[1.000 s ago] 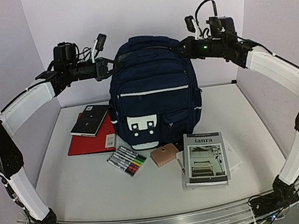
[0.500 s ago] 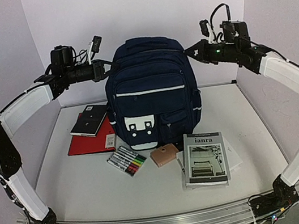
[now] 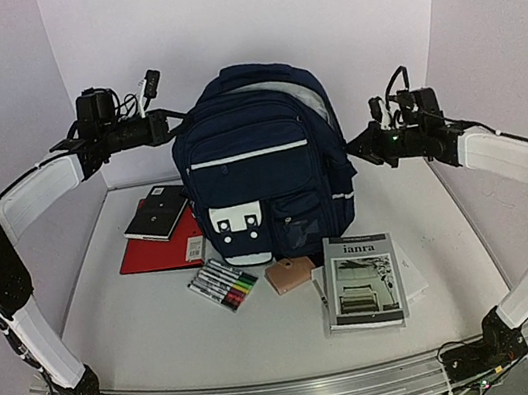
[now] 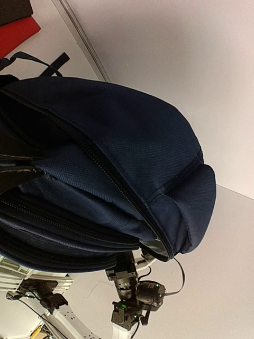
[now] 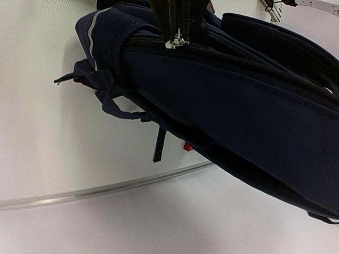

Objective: Pack the student bag
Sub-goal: Unzip the student bag at the center of the board, then adjust the student bag at the center of the board.

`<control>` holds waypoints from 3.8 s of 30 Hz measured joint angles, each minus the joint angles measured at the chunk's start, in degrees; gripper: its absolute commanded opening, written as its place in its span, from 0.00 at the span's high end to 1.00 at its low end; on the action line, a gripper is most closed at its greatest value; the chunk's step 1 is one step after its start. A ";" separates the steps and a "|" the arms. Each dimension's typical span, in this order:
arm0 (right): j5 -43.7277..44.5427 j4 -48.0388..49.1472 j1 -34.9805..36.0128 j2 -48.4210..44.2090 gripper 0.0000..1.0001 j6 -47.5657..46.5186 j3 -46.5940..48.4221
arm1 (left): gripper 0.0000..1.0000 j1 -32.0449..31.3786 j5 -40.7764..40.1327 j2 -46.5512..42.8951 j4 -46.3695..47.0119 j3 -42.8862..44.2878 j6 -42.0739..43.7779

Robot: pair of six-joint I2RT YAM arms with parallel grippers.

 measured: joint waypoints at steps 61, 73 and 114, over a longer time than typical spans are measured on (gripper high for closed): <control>10.36 9.90 -4.68 10.27 0.06 4.73 10.56 | 1.00 -6.64 -0.32 0.70 13.91 -3.79 -7.74; 11.77 14.87 12.00 -4.49 0.17 23.36 6.91 | 1.00 -8.06 0.23 0.66 14.25 -3.93 -7.10; 17.55 18.11 18.92 4.18 1.00 22.30 5.33 | 0.16 -12.13 -8.35 -4.82 -2.42 -3.29 5.34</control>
